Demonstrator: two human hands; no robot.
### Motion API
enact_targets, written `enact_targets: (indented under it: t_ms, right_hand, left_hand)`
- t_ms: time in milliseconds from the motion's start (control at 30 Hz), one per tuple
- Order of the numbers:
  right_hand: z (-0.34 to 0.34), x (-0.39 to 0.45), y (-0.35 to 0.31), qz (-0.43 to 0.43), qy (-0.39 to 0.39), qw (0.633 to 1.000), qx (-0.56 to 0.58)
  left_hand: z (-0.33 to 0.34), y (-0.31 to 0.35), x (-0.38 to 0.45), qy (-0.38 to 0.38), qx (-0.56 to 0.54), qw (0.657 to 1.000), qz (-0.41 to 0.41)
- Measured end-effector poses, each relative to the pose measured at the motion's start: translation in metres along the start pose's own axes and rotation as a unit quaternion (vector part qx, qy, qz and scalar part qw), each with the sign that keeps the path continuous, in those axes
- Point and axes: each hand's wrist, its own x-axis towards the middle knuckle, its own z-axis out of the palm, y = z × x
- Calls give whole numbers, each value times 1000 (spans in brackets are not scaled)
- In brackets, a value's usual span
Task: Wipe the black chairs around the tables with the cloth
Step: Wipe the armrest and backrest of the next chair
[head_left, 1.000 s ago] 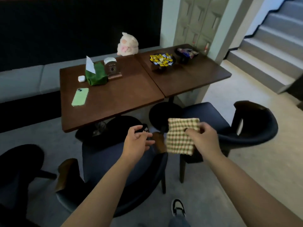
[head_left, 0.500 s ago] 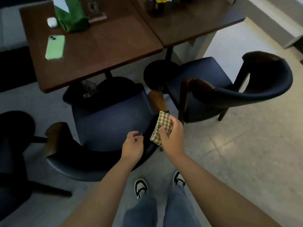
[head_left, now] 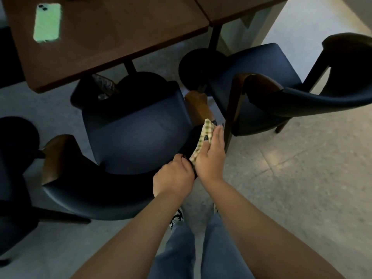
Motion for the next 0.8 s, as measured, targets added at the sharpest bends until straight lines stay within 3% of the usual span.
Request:
enact_targets:
  t_ms: [233, 400, 567, 800]
  right_hand:
    - [-19, 20, -8, -55, -54, 997, -1]
    - [-27, -24, 1, 11, 8, 994, 112]
    - [-22, -35, 10, -104, -50, 993, -5]
    - [-34, -12, 10, -144, 24, 989, 37]
  left_hand:
    - [1, 1, -2, 25, -2, 1000, 4]
    - [-1, 4, -2, 21, 3, 1000, -8]
    - [0, 4, -4, 15, -4, 1000, -5]
    - [-5, 18, 4, -34, -36, 998, -24]
